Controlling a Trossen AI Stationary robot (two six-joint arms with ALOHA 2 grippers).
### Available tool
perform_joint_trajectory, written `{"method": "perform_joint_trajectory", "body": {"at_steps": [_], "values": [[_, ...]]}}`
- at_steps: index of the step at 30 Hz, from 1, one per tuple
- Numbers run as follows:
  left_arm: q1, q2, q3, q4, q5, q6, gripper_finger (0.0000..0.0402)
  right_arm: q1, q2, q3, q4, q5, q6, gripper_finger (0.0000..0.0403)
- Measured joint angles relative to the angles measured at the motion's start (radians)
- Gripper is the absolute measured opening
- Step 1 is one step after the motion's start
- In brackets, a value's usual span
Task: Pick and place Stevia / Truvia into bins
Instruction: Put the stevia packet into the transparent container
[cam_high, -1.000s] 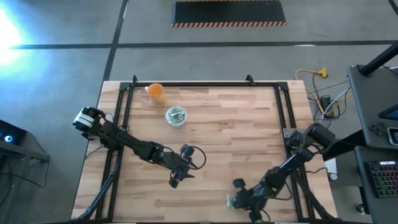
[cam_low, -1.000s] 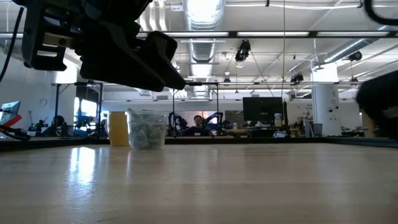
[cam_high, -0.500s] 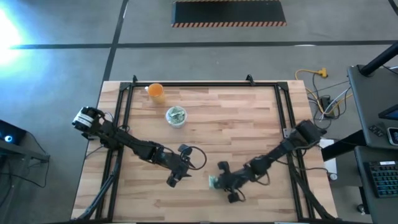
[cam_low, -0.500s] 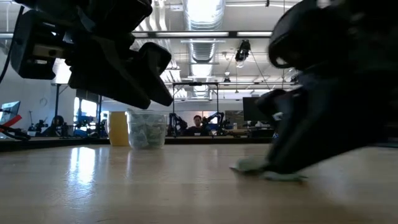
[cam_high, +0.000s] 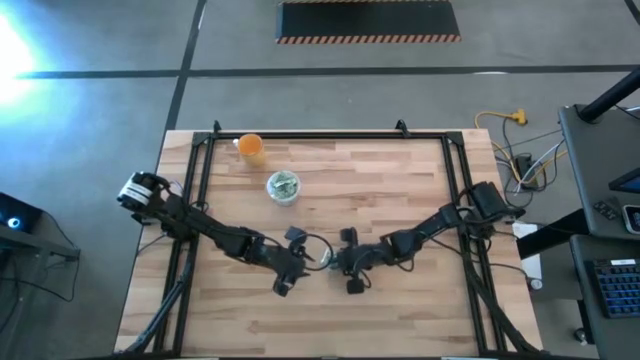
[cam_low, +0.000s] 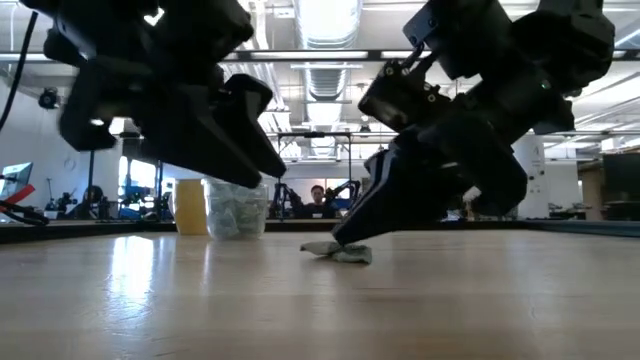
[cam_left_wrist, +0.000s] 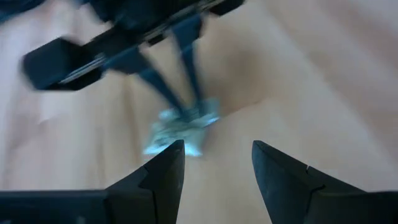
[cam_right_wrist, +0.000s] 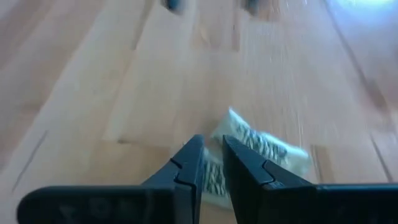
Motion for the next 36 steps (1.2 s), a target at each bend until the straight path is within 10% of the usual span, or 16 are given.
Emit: {"method": "perform_joint_trajectory", "body": {"at_steps": [36], "values": [[0.135, 0.265, 0.057, 0.212, 0.047, -0.032, 0.0171, 0.035, -0.088, -0.006, -0.300, -0.006, 0.147, 0.0052]]}}
